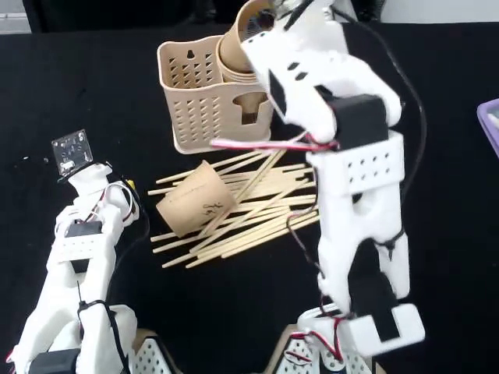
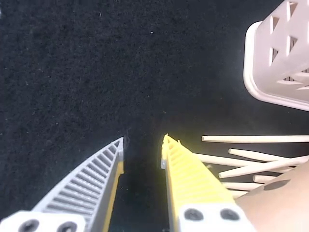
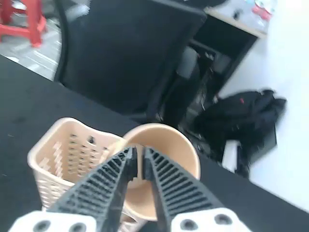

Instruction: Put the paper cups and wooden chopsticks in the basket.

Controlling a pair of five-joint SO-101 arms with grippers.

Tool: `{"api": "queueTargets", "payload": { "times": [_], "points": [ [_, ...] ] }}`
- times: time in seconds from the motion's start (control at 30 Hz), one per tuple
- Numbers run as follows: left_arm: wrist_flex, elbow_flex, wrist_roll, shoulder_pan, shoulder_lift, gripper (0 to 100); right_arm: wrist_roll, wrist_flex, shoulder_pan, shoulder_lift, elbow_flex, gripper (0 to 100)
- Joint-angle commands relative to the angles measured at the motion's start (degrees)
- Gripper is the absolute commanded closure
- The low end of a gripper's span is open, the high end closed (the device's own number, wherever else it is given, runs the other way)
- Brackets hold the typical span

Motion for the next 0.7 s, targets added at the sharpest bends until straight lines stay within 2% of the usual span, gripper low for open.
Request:
{"api": "queueTargets", "payload": {
  "times": [0.0, 0.17, 0.53, 0.67],
  "points": [
    [-0.79, -0.04, -0.62, 0.57, -1.76, 86, -0.44, -1.14, 4.04, 1.01, 0.04, 95.3],
    [-0.88, -0.22, -0.62, 0.84, -1.58, 86, -0.53, -2.90, 3.87, 4.88, 0.57, 95.3],
    [-0.88, -0.13, -0.62, 0.84, -1.85, 86, -0.26, -17.58, -2.73, 11.91, 0.57, 95.3],
    [-0.88, -0.13, -0.62, 0.84, -1.93, 86, -0.53, -17.58, -2.55, 11.91, 0.66, 95.3]
  ]
}}
